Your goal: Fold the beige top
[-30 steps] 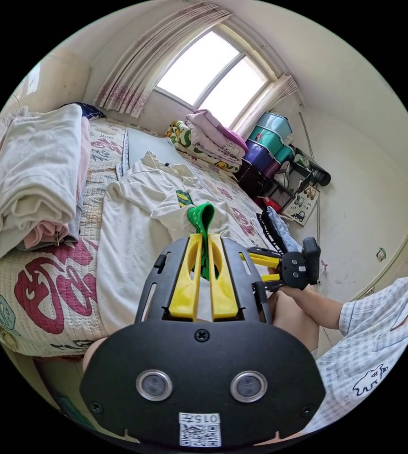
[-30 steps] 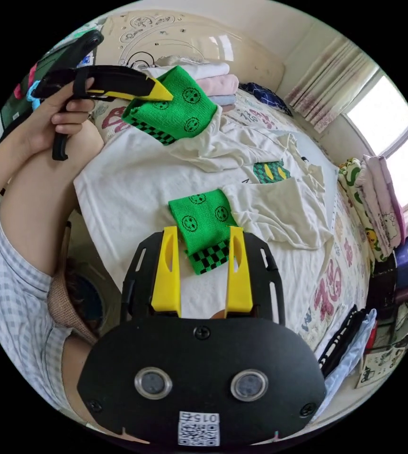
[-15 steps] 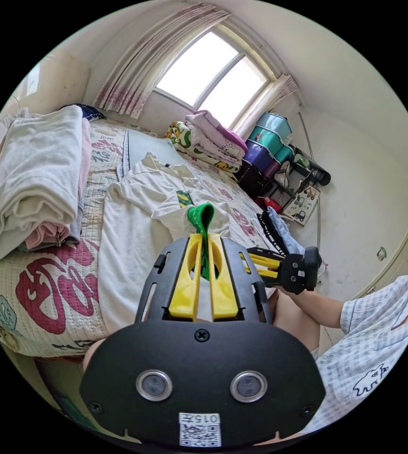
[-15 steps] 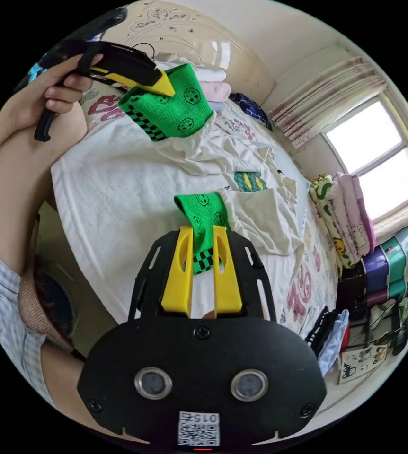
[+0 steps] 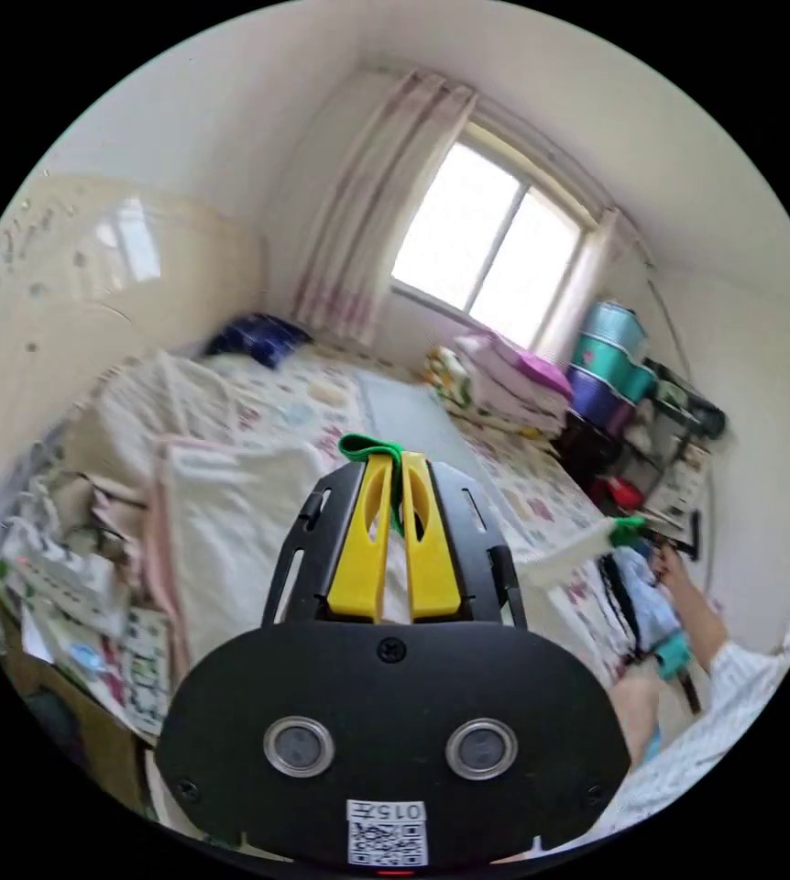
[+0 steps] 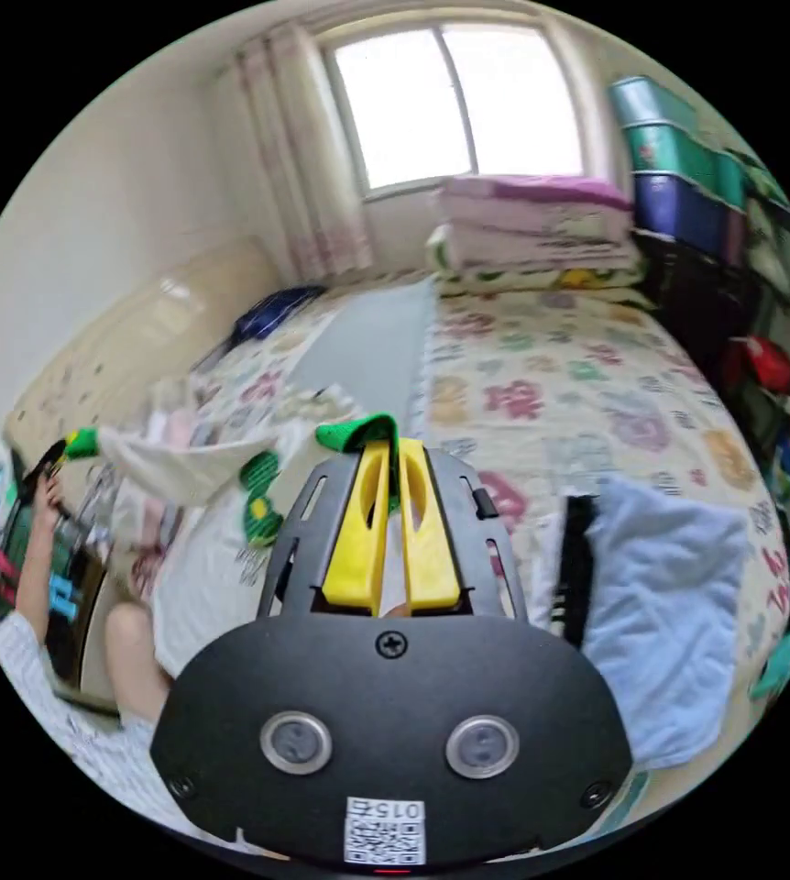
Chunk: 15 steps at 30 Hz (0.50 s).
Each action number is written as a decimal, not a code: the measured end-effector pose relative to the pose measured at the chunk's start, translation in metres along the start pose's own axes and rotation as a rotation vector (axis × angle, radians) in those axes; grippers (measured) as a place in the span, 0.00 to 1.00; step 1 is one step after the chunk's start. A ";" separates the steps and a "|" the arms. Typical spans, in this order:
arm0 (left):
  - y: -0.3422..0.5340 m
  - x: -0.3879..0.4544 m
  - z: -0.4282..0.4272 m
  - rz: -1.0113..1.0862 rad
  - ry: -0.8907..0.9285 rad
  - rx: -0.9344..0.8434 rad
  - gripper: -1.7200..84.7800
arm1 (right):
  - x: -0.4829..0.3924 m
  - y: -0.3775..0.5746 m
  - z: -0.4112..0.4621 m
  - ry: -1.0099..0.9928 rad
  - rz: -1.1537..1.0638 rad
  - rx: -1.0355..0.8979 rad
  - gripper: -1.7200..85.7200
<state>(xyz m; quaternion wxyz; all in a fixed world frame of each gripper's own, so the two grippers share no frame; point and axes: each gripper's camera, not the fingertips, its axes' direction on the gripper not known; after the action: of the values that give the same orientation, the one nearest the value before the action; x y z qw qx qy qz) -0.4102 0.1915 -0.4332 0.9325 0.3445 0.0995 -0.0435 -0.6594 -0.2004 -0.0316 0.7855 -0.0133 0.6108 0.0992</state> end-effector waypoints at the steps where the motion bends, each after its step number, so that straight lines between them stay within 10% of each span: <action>1: -0.010 -0.011 -0.003 -0.037 -0.091 0.037 0.03 | 0.020 -0.019 -0.007 0.074 0.062 0.012 0.04; 4: -0.022 -0.042 -0.005 -0.147 -0.390 0.060 0.05 | 0.084 -0.059 -0.039 0.267 0.353 0.069 0.07; 15: 0.210 -0.003 0.035 -0.014 0.350 -0.439 0.09 | 0.014 0.087 0.016 -0.427 -0.030 -0.329 0.11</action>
<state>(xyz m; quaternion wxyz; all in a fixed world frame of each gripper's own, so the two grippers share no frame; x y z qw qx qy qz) -0.3763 0.3282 -0.2738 0.9531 0.1360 0.2683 0.0329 -0.6554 -0.1112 -0.0326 0.8852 -0.1283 0.4067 0.1860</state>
